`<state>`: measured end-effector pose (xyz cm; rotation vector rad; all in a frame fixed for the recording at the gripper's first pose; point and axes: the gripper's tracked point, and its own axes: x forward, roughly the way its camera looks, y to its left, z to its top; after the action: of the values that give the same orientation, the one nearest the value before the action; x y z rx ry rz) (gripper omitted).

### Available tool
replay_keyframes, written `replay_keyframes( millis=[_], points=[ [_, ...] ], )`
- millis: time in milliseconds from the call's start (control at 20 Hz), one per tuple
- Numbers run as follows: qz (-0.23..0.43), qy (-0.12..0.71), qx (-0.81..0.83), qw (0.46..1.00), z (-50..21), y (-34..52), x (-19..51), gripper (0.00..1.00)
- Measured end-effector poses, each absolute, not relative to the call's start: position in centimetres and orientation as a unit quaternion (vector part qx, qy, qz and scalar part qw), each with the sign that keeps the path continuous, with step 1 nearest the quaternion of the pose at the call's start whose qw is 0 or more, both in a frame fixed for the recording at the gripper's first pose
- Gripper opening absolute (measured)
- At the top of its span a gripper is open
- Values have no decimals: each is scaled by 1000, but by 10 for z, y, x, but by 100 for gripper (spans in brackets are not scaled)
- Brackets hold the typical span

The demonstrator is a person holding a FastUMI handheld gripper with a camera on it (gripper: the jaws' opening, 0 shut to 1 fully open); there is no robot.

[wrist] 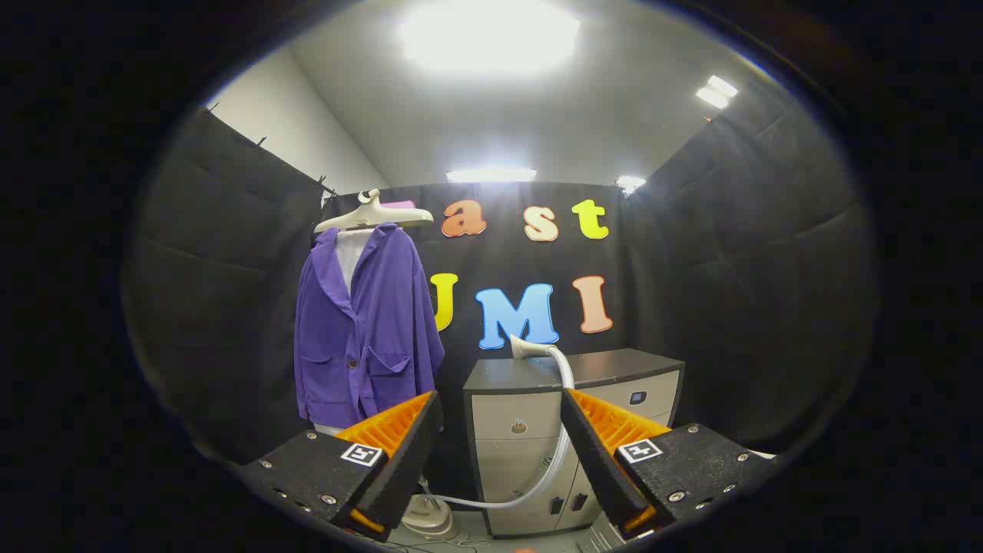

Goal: Iron the clothes twice with a garment steamer, once on the left side and once on the right side.

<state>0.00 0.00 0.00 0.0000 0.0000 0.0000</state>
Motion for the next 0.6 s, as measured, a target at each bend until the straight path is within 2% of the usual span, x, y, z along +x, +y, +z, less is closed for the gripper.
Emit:
replay_keyframes(
  millis=[600],
  points=[
    [8,8,9,1000,-1,-2,0,95]
  ],
)
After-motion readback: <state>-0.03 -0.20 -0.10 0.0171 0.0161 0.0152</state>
